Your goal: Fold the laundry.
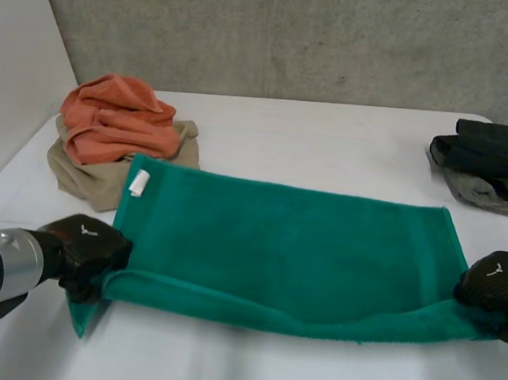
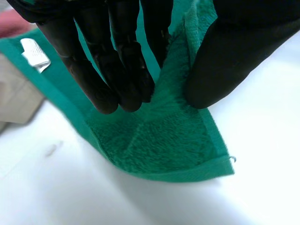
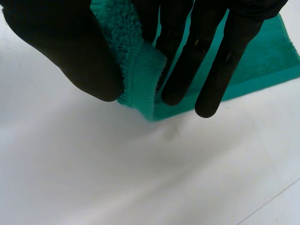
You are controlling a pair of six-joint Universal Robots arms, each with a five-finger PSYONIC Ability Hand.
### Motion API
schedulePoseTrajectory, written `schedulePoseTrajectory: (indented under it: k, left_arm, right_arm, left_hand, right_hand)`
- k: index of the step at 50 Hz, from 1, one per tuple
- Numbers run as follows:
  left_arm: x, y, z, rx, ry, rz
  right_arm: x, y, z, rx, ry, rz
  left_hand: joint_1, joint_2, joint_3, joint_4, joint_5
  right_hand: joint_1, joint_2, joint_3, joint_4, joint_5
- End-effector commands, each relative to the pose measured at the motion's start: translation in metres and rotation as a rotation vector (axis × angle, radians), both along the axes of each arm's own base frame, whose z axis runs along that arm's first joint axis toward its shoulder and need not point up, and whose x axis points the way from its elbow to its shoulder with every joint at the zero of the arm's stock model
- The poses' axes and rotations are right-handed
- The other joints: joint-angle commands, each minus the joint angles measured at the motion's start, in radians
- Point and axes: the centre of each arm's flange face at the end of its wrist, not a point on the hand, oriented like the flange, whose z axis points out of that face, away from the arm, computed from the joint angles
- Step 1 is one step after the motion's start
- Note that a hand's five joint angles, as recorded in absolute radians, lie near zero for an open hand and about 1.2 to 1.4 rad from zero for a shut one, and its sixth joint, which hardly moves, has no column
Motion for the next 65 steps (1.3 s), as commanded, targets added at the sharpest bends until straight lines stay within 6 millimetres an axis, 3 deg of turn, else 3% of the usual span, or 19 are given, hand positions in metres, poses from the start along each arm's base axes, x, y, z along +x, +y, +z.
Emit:
schedulePoseTrajectory:
  k: [1, 6, 7, 9, 10, 12, 13, 17, 20, 24, 28, 35, 40, 43, 47, 51, 56, 59, 65]
  left_arm:
    - [-0.012, -0.036, 0.007, -0.135, -0.055, -0.076]
    - [-0.036, -0.081, 0.056, -0.406, 0.016, -0.043]
    - [-0.043, -0.096, 0.081, -0.525, 0.064, -0.021]
    - [-0.050, -0.109, 0.111, -0.658, 0.134, -0.001]
    - [-0.054, -0.119, 0.140, -0.788, 0.208, 0.017]
    - [-0.057, -0.126, 0.168, -0.910, 0.282, 0.030]
    - [-0.057, -0.133, 0.190, -1.013, 0.355, 0.048]
    - [-0.056, -0.137, 0.226, -1.176, 0.542, 0.068]
    - [-0.056, -0.139, 0.235, -1.216, 0.628, 0.069]
    - [-0.053, -0.144, 0.219, -1.139, 0.644, 0.092]
    - [-0.050, -0.145, 0.190, -1.038, 0.591, 0.113]
    - [-0.048, -0.132, 0.116, -0.813, 0.449, 0.100]
    - [-0.041, -0.106, 0.056, -0.605, 0.352, 0.070]
    - [-0.035, -0.089, 0.031, -0.485, 0.303, 0.066]
    - [-0.024, -0.044, -0.001, -0.261, 0.165, 0.002]
    - [-0.009, -0.004, -0.010, -0.094, 0.020, -0.071]
    - [0.007, 0.020, -0.001, 0.045, -0.090, -0.136]
    - [0.006, 0.022, 0.011, 0.040, -0.098, -0.187]
    - [-0.012, -0.007, 0.036, -0.144, -0.007, -0.150]
  right_arm:
    - [0.008, -0.036, 0.008, -0.165, -0.080, -0.074]
    - [0.018, -0.084, 0.038, -0.427, -0.234, -0.164]
    - [0.020, -0.101, 0.059, -0.552, -0.310, -0.198]
    - [0.018, -0.119, 0.080, -0.684, -0.407, -0.234]
    - [0.018, -0.132, 0.101, -0.804, -0.498, -0.250]
    - [0.017, -0.141, 0.119, -0.901, -0.589, -0.261]
    - [0.016, -0.146, 0.139, -1.004, -0.669, -0.252]
    - [0.015, -0.149, 0.171, -1.182, -0.804, -0.206]
    - [0.014, -0.148, 0.176, -1.227, -0.817, -0.197]
    - [0.014, -0.146, 0.173, -1.219, -0.815, -0.191]
    - [0.013, -0.145, 0.155, -1.137, -0.798, -0.217]
    - [0.012, -0.132, 0.087, -0.805, -0.705, -0.298]
    - [0.006, -0.104, 0.033, -0.542, -0.546, -0.345]
    - [-0.002, -0.092, 0.015, -0.453, -0.473, -0.357]
    - [-0.019, -0.066, -0.003, -0.317, -0.328, -0.352]
    - [-0.038, -0.040, 0.001, -0.224, -0.185, -0.308]
    - [-0.045, -0.013, 0.004, -0.088, -0.073, -0.178]
    - [-0.045, -0.014, 0.001, -0.068, -0.064, -0.137]
    - [-0.042, -0.039, -0.002, -0.152, -0.156, -0.241]
  left_hand:
    - [0.236, 0.198, 0.207, 0.200, 0.245]
    - [0.236, 0.198, 0.207, 0.200, 0.245]
    - [0.236, 0.198, 0.207, 0.200, 0.245]
    - [0.236, 0.198, 0.207, 0.200, 0.245]
    - [0.236, 0.198, 0.207, 0.200, 0.245]
    - [0.236, 0.198, 0.207, 0.200, 0.245]
    - [0.236, 0.198, 0.207, 0.200, 0.245]
    - [0.236, 0.198, 0.207, 0.200, 0.245]
    - [0.236, 0.198, 0.207, 0.200, 0.245]
    - [0.236, 0.198, 0.207, 0.200, 0.245]
    - [0.236, 0.198, 0.207, 0.200, 0.245]
    - [0.236, 0.198, 0.207, 0.200, 0.245]
    - [0.236, 0.198, 0.207, 0.200, 0.245]
    - [0.236, 0.198, 0.207, 0.200, 0.245]
    - [0.236, 0.198, 0.207, 0.200, 0.245]
    - [0.236, 0.198, 0.207, 0.200, 0.245]
    - [0.236, 0.198, 0.207, 0.200, 0.245]
    - [0.236, 0.198, 0.207, 0.200, 0.245]
    - [0.236, 0.198, 0.207, 0.200, 0.245]
  right_hand:
    - [0.262, 0.220, 0.209, 0.203, 0.231]
    - [0.262, 0.220, 0.209, 0.203, 0.231]
    - [0.262, 0.220, 0.209, 0.203, 0.231]
    - [0.262, 0.220, 0.209, 0.203, 0.231]
    - [0.262, 0.220, 0.209, 0.203, 0.231]
    - [0.262, 0.220, 0.209, 0.203, 0.231]
    - [0.262, 0.220, 0.209, 0.203, 0.231]
    - [0.262, 0.220, 0.209, 0.203, 0.231]
    - [0.262, 0.220, 0.209, 0.203, 0.231]
    - [0.262, 0.220, 0.209, 0.203, 0.231]
    - [0.262, 0.220, 0.209, 0.203, 0.231]
    - [0.262, 0.220, 0.209, 0.203, 0.231]
    - [0.262, 0.220, 0.209, 0.203, 0.231]
    - [0.262, 0.220, 0.209, 0.203, 0.231]
    - [0.262, 0.220, 0.209, 0.203, 0.231]
    - [0.262, 0.220, 0.209, 0.203, 0.231]
    - [0.262, 0.220, 0.209, 0.203, 0.231]
    - [0.262, 0.220, 0.209, 0.203, 0.231]
    - [0.262, 0.220, 0.209, 0.203, 0.231]
